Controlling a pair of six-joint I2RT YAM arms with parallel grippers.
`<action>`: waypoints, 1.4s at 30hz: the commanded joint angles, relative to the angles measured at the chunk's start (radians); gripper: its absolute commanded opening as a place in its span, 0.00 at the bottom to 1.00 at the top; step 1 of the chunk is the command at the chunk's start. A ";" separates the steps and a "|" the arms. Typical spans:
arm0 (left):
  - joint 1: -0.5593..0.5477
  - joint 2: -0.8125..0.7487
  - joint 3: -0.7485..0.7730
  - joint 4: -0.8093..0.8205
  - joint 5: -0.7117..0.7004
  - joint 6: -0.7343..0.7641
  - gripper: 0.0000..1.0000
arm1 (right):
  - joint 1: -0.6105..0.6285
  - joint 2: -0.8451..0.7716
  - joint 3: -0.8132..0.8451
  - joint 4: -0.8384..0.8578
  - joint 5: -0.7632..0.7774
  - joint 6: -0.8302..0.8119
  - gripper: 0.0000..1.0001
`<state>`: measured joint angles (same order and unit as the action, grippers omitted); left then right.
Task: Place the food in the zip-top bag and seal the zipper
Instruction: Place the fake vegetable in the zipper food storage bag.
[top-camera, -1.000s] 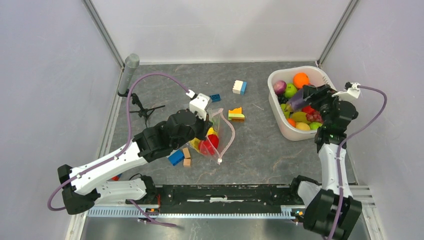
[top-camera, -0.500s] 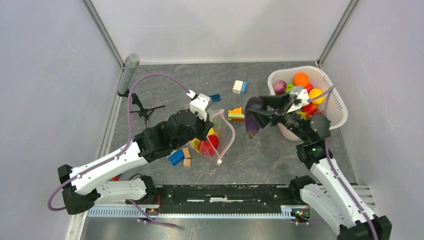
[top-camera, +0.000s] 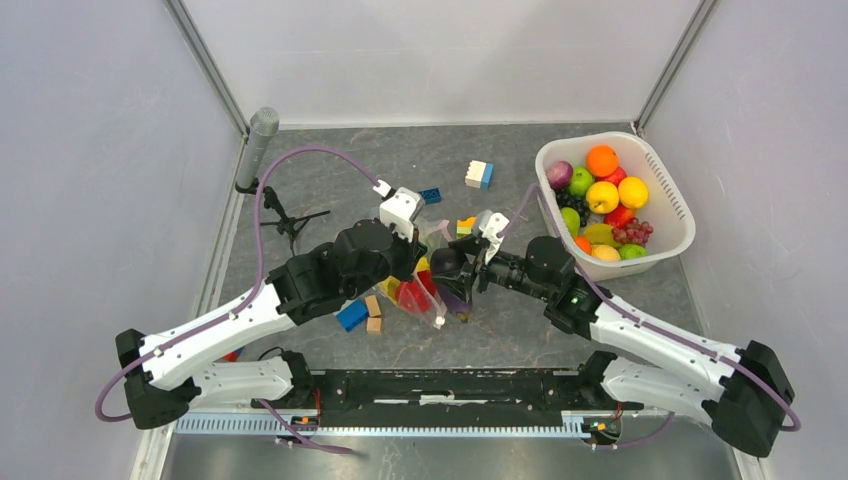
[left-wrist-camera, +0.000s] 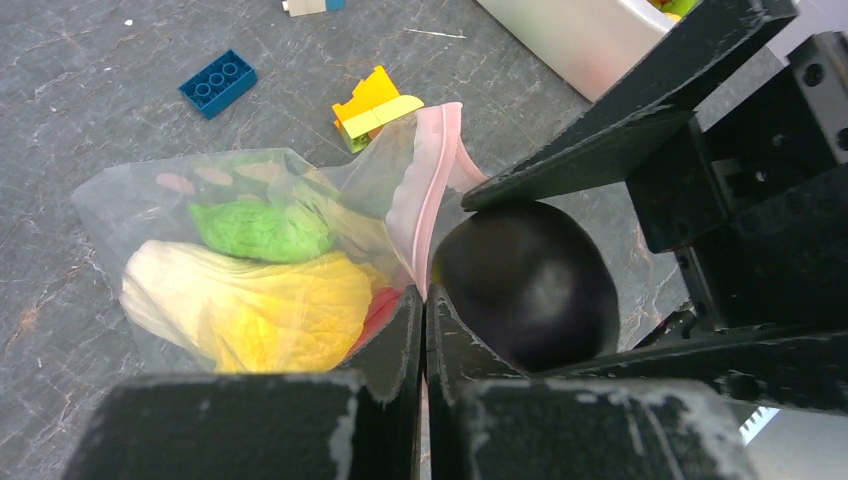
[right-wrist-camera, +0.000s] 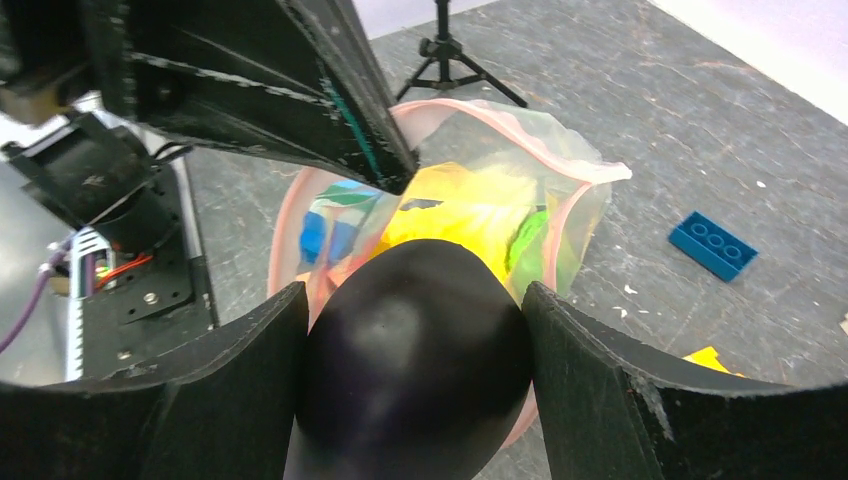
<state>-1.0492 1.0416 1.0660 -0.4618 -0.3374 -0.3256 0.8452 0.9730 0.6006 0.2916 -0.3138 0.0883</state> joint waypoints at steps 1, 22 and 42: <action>0.005 -0.016 0.005 0.052 0.005 -0.033 0.03 | 0.036 0.043 0.051 0.073 0.181 -0.042 0.46; 0.005 0.012 0.009 0.049 0.017 -0.019 0.03 | 0.097 -0.004 0.092 0.082 0.363 0.236 0.48; 0.008 -0.043 0.006 0.088 0.034 -0.081 0.03 | 0.233 0.025 -0.314 0.828 0.451 -0.094 0.49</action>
<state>-1.0447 1.0340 1.0645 -0.4534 -0.3115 -0.3580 1.0477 0.9607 0.3508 0.8074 0.1146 0.1257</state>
